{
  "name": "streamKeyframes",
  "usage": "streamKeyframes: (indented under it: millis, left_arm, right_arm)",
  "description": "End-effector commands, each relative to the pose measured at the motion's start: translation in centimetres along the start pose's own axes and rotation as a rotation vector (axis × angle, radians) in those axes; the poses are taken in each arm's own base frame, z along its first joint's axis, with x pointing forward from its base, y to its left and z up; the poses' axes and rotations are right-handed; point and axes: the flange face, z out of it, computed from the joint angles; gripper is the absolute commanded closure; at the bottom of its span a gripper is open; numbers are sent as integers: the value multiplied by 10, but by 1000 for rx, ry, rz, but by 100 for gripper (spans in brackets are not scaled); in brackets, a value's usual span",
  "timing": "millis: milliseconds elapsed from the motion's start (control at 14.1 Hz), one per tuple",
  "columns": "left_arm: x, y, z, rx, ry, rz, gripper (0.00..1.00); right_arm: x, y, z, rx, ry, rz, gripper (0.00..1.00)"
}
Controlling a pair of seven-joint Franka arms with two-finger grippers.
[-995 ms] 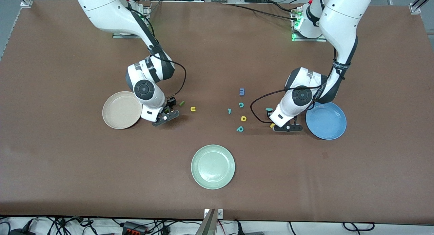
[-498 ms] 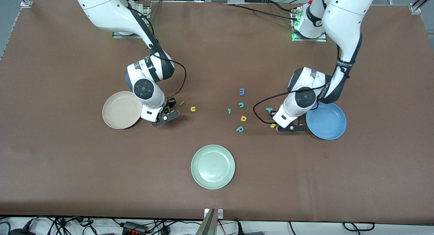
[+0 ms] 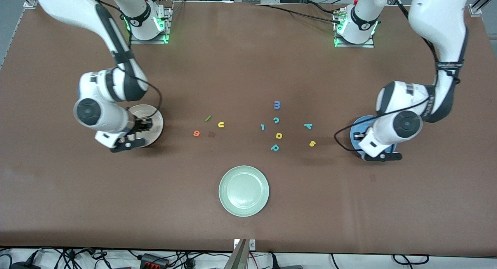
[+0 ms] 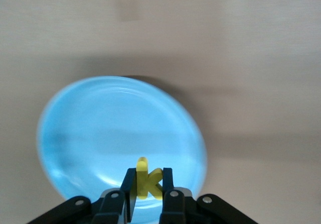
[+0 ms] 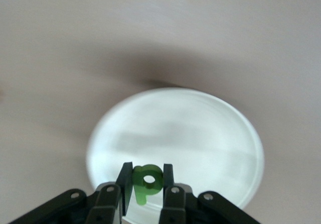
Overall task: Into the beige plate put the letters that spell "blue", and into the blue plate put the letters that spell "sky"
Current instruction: 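Lower the p onto the beige plate and the k onto the blue plate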
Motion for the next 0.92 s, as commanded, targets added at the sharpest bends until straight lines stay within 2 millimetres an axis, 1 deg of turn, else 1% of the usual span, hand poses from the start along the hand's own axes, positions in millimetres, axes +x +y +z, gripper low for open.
streamKeyframes:
  millis: [0, 71, 142, 213, 284, 355, 426, 498, 569, 640, 711, 782, 853]
  left_arm:
    - [4, -18, 17, 8, -29, 47, 35]
    - [4, -15, 17, 6, -28, 46, 0]
    - [3, -8, 15, 5, -28, 52, 0]
    - [2, 1, 10, 4, -25, 50, 0]
    - [-1, 21, 4, -6, -20, 51, 0]
    - [-5, 51, -2, -20, -17, 30, 0]
    - [-9, 75, -8, -31, -8, -20, 0]
    - [-13, 103, -14, -40, 4, -48, 0]
    - [-16, 130, -21, -43, 19, -72, 0]
    - [-20, 154, -18, -40, 26, -66, 0]
    - [-21, 177, -17, -45, 44, -40, 0]
    - [-23, 193, -8, -48, 46, -20, 0]
    - [-22, 199, -2, -59, 58, -13, 0]
  right_arm:
    - [-20, 19, 31, 29, -54, 40, 88]
    - [-22, 30, 39, 33, -61, 57, 88]
    - [-22, 35, 48, 36, -72, 67, 88]
    - [-19, 36, 54, 35, -66, 67, 87]
    - [-18, 36, 57, 34, -57, 67, 73]
    - [-15, 34, 60, 34, -54, 70, 11]
    - [-12, 31, 54, 30, -46, 66, 0]
    - [-10, 24, 45, 32, -37, 69, 0]
    - [-9, 10, 33, 28, -21, 80, 0]
    - [-5, -14, 26, 19, -9, 96, 0]
    - [-2, -43, 20, 8, 1, 137, 0]
    - [-2, -69, 21, 0, 2, 191, 0]
    - [-2, -91, 24, -6, 5, 237, 0]
